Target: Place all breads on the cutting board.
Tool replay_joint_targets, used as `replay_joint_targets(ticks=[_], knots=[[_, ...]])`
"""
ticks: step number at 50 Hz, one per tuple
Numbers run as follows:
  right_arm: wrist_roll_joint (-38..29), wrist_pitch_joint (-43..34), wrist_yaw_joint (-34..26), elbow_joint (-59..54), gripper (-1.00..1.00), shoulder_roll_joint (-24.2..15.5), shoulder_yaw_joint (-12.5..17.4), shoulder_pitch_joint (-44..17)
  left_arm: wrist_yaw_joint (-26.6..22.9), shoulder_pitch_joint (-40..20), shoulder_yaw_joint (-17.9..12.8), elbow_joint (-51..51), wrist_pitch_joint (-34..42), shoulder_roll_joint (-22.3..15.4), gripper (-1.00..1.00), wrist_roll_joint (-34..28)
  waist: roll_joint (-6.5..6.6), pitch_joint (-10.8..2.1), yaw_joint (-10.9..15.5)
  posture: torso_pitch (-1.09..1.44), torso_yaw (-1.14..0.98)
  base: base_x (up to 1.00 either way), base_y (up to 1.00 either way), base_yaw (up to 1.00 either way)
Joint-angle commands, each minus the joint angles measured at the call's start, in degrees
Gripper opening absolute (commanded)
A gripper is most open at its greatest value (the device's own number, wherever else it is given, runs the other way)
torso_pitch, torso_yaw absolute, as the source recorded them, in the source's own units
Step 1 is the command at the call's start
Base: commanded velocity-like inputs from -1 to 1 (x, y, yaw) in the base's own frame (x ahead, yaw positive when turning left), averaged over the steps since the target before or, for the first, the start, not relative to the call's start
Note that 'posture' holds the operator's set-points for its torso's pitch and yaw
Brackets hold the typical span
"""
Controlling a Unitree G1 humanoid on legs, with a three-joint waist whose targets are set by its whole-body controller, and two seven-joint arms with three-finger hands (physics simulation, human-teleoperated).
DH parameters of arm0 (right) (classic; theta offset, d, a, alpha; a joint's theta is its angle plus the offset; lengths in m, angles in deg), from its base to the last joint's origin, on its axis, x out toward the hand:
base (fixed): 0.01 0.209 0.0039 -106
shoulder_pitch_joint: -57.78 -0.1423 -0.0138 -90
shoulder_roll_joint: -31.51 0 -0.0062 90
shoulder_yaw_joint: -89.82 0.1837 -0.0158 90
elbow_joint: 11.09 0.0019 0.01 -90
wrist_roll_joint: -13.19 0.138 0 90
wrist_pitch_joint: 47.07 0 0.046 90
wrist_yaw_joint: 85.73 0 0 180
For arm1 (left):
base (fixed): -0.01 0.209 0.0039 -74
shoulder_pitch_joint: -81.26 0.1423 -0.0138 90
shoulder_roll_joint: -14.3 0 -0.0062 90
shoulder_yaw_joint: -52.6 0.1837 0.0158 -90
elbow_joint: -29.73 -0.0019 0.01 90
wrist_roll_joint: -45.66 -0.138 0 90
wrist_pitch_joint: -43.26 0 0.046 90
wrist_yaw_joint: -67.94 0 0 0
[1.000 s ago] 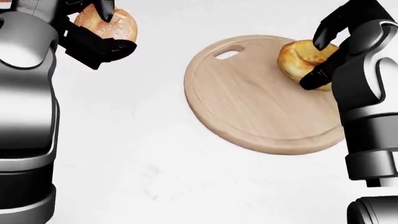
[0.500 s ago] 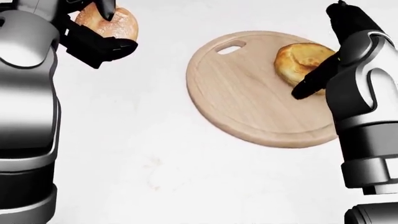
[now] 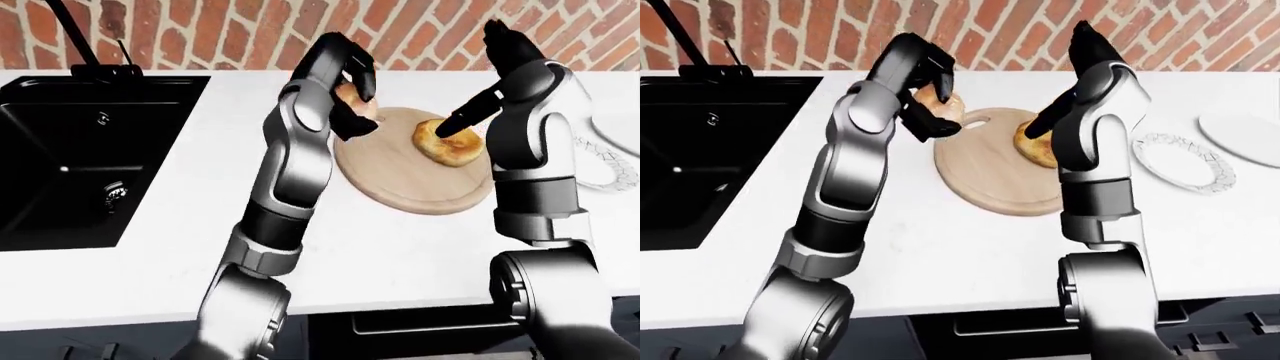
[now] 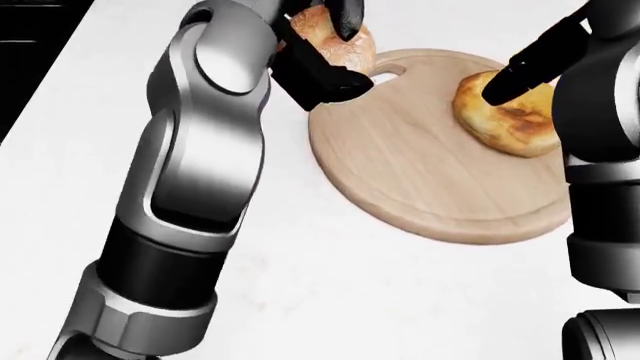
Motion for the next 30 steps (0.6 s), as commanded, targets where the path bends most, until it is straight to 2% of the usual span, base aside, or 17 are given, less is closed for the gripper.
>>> replay_joint_targets(ticks=[1,5,12,15,20,26,27,28,29,30], knots=[[-0.92,0.49,0.13,2.48,1.00,-1.24,0.72,-1.73,2.06,-3.22,-0.67,0.14,-3.03,0.55,-1.00,-0.36,-0.35,-1.97,0.05,0.00,0.00,0.00,0.00,0.00],[-1.02,0.29,-0.33,3.29,1.00,-1.58,0.92,-1.24,3.32,-4.46,-0.29,-3.08,-4.32,2.45,-1.00,-0.13,-0.69,-1.98,0.04,0.00,0.00,0.00,0.00,0.00],[-0.49,0.76,0.59,2.72,1.00,-1.83,1.30,-0.72,3.30,-2.48,1.54,-4.55,-5.80,7.02,-1.00,-0.79,-1.07,-1.98,0.14,0.00,0.00,0.00,0.00,0.00],[-0.57,0.62,0.52,2.87,1.00,-1.69,1.05,-0.57,4.99,-1.03,2.20,-7.53,-8.64,8.38,-1.00,-0.92,-1.31,-2.00,0.21,0.00,0.00,0.00,0.00,0.00],[-0.05,1.23,1.20,2.61,1.00,-1.62,1.28,0.25,6.08,-1.13,1.63,-10.25,-10.54,8.65,-1.00,-0.74,-1.59,-2.10,0.35,0.00,0.00,0.00,0.00,0.00],[-0.01,0.60,0.70,3.89,1.00,-1.52,1.19,0.80,5.91,0.02,2.40,-9.74,-11.29,9.40,-1.00,-1.85,-1.79,-2.02,0.49,0.00,0.00,0.00,0.00,0.00],[0.02,0.55,0.65,3.96,1.00,-1.52,1.22,0.78,5.83,0.09,2.44,-9.76,-11.46,9.51,-0.95,-1.95,-1.82,-2.01,0.53,0.00,0.00,0.00,0.00,0.00],[0.17,0.69,0.85,3.92,1.00,-1.51,1.33,0.96,5.89,0.19,2.46,-10.00,-11.72,9.72,-0.72,-1.98,-1.85,-1.99,0.57,0.00,0.00,0.00,0.00,0.00],[0.22,0.70,0.93,3.84,1.00,-1.54,1.35,0.96,5.93,0.25,2.48,-10.07,-11.84,9.81,-0.71,-2.08,-1.88,-1.97,0.60,0.00,0.00,0.00,0.00,0.00],[0.29,0.75,0.97,3.85,1.00,-1.51,1.32,1.08,5.80,0.50,2.76,-9.98,-11.96,10.10,-0.58,-2.30,-1.91,-1.96,0.64,0.00,0.00,0.00,0.00,0.00]])
